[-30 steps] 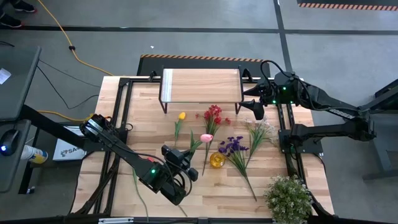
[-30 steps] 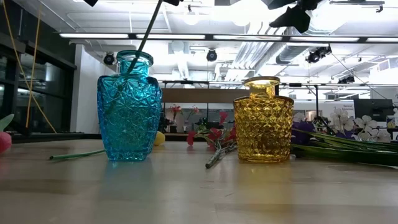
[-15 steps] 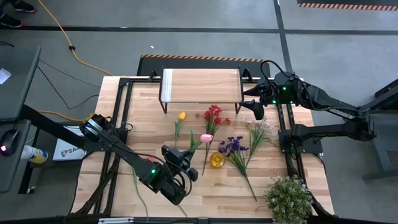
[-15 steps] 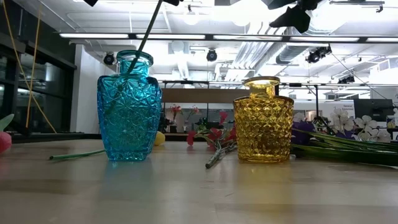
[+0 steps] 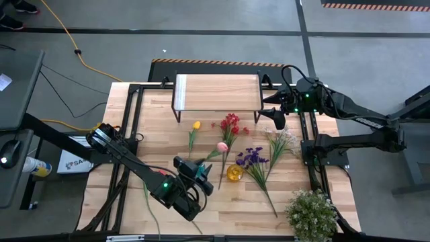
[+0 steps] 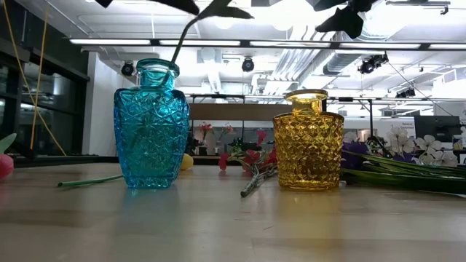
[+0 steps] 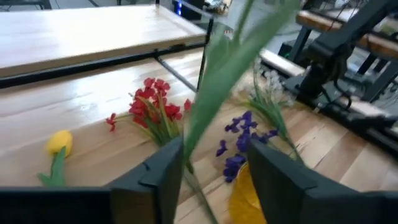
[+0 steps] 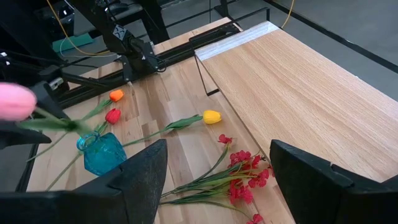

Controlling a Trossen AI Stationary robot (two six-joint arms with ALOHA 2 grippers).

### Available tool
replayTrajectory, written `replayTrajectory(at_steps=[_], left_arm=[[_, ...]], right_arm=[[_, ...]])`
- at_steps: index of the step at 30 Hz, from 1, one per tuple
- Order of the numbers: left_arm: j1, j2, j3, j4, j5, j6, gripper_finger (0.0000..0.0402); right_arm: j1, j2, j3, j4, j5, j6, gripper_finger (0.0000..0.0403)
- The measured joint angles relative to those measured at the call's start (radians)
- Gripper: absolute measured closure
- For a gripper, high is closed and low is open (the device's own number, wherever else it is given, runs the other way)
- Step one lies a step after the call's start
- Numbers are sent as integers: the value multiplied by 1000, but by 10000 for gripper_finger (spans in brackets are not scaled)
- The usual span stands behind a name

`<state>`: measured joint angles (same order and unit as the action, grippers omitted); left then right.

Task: Pick and place flowers into a vace then onto a shelf
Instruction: Put the pink tulip into the blue vase, then put the red tulip into the blue vase

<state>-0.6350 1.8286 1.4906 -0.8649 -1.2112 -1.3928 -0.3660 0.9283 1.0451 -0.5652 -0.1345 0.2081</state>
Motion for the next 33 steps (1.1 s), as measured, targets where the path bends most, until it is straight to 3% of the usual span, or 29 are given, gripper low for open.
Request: replayTrajectory(at_steps=[8, 20, 23, 27, 33], left_arm=[[-43, -53, 1, -117, 28, 0, 121], [-167, -140, 2, -262, 51, -1, 92], [-192, -144, 0, -265, 115, -43, 91], [-225, -148, 1, -273, 283, -168, 95], [-291, -147, 0, -338, 486, -565, 98]], right_arm=[[0, 0, 0, 0, 0, -4, 130], [0, 0, 0, -1, -2, -7, 130], [0, 0, 0, -1, -2, -7, 130], [0, 0, 0, 0, -3, -7, 130], [0, 0, 0, 0, -3, -7, 130]])
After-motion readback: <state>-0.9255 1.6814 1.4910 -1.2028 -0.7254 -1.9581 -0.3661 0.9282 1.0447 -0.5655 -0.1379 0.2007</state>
